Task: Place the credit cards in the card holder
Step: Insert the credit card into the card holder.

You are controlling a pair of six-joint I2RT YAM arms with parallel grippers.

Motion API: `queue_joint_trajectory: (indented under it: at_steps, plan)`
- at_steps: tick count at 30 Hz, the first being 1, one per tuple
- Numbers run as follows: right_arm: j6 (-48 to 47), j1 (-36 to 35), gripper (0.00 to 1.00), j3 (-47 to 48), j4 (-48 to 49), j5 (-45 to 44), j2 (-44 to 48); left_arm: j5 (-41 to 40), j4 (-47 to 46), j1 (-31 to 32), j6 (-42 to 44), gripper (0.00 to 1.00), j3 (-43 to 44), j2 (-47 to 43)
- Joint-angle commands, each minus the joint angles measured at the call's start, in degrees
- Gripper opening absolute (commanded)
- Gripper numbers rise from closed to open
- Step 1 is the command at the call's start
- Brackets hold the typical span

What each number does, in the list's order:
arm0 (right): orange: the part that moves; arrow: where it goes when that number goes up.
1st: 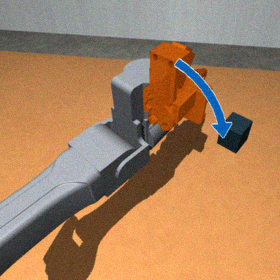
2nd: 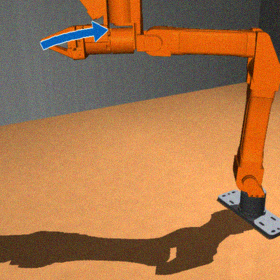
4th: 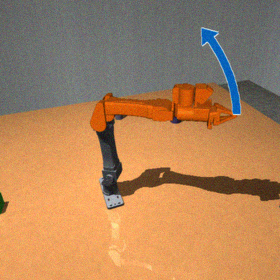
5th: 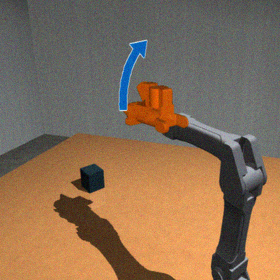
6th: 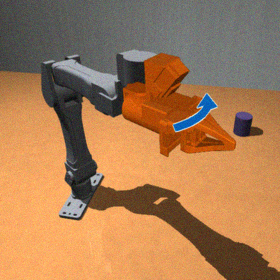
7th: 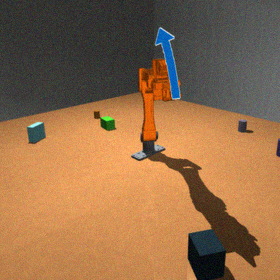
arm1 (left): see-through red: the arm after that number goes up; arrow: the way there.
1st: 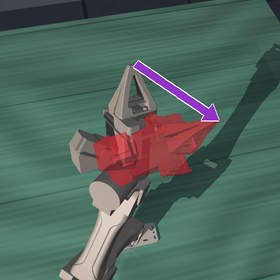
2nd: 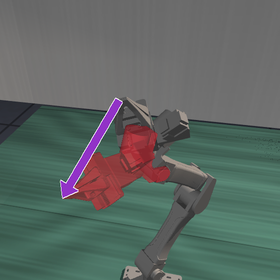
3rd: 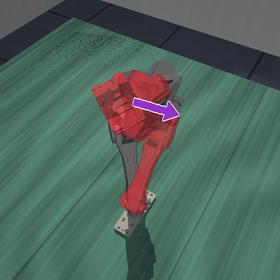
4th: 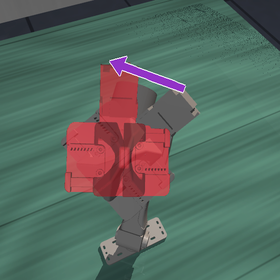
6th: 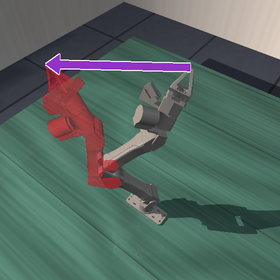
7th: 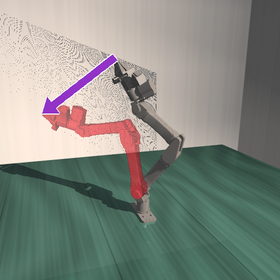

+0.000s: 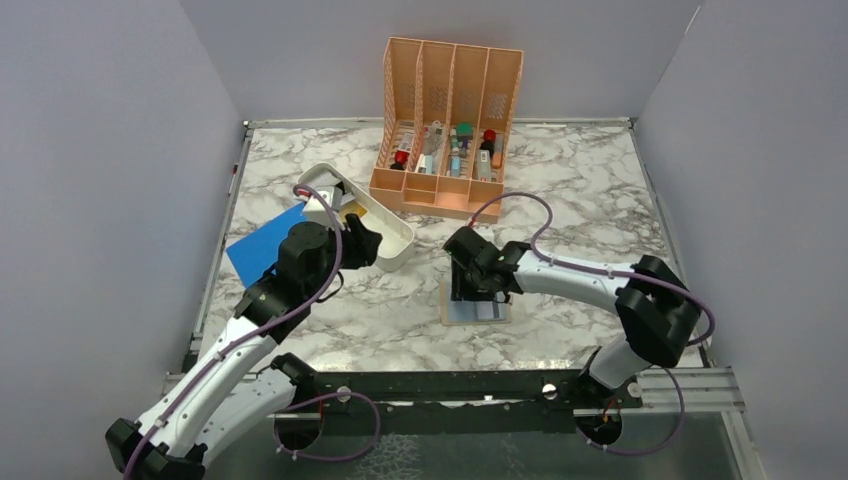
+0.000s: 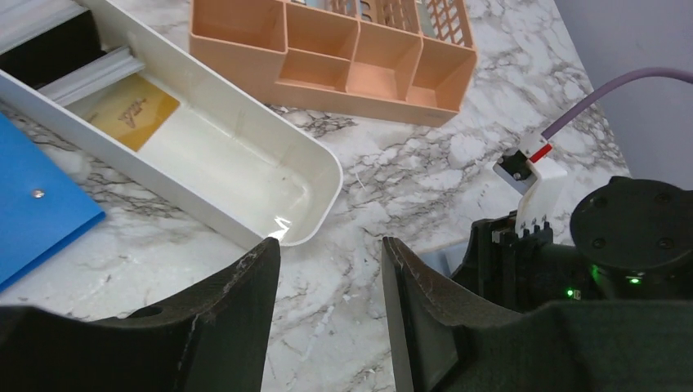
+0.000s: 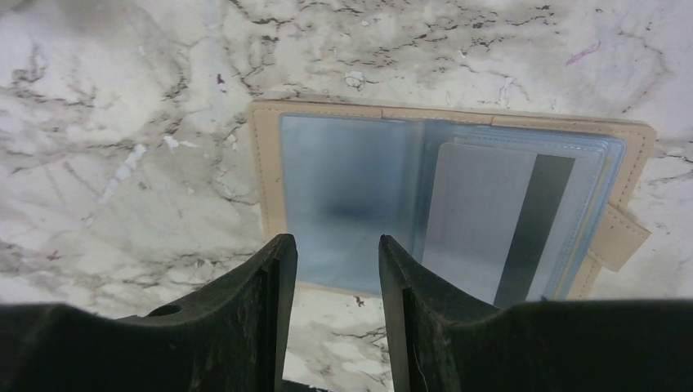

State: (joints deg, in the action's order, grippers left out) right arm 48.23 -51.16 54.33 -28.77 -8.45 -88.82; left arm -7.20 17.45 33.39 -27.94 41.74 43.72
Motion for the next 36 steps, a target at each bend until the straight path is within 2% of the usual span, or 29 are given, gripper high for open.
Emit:
queue_joint_trajectory:
  at_steps: [1, 13, 15, 19, 24, 29, 36]
  plan:
    - [2.54, -2.39, 0.47, 3.29, -4.67, -6.28, -4.31, -6.64, 2.42, -0.16, 3.43, 0.52, -0.95, -4.43]
    - [1.38, -4.55, 0.49, 4.96, -5.59, -9.55, -13.62, -6.44, 2.31, -0.10, 2.90, 0.53, -1.48, -5.46]
    - [0.99, -4.56, 0.43, 4.64, -5.26, -10.09, -14.17, -6.36, 2.27, -0.11, 2.77, 0.53, -1.48, -5.21]
    - [0.54, -4.57, 0.20, 3.59, -3.94, -10.23, -14.07, -5.45, 2.20, -0.14, 1.94, 0.51, -1.89, -4.20]
    - [0.12, -4.57, 0.03, 1.81, -0.69, -9.07, -11.72, -0.33, 1.44, -0.13, -1.36, 0.47, -3.98, -1.51]
    - [-0.10, -4.50, 0.01, -0.30, 3.13, -8.04, -8.78, 6.12, -2.39, -0.02, -5.23, 0.43, -7.79, 1.09]
    - [-0.11, -4.48, 0.01, 0.36, 1.47, -8.79, -3.48, 7.22, -4.71, -0.06, -6.42, 0.43, -9.58, 0.75]
